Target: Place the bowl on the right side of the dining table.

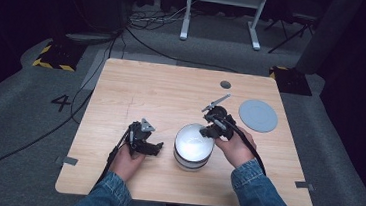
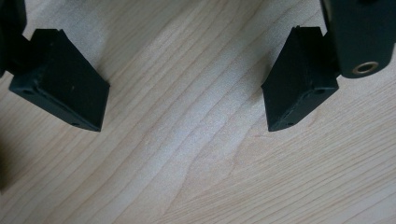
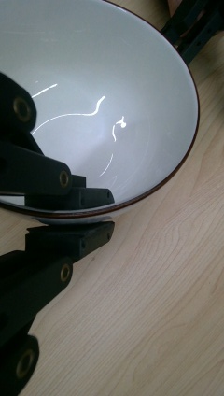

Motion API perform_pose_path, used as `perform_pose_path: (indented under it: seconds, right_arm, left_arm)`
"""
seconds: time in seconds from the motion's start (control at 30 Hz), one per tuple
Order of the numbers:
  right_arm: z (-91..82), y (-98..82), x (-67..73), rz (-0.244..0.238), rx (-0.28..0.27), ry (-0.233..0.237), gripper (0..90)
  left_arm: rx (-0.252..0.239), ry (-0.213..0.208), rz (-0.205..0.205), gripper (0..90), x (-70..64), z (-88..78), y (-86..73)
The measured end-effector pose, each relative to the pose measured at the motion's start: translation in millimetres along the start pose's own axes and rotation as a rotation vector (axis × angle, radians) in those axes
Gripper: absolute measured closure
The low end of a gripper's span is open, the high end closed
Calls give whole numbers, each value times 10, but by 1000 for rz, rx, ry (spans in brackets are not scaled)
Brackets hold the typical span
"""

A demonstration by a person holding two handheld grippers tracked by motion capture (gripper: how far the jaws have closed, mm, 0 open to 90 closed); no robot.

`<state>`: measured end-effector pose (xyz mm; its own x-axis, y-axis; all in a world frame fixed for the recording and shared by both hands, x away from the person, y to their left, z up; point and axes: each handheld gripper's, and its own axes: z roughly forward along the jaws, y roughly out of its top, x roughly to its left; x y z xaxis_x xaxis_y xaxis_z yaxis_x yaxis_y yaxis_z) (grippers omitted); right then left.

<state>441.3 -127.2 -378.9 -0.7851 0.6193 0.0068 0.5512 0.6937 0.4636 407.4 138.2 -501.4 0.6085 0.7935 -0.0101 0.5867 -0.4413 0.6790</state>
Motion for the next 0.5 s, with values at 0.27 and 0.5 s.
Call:
perform_pose_path:
  seconds: [0.27, 0.5]
  right_arm:
    - [-134, 69, -1, 26, -2, 7, 830]
    - [-293, 124, -72, 37, -34, -1, 831]
  left_arm:
    - [-1, 3, 1, 146, 2, 3, 3]
    - [0, 3, -2, 146, 3, 4, 6]
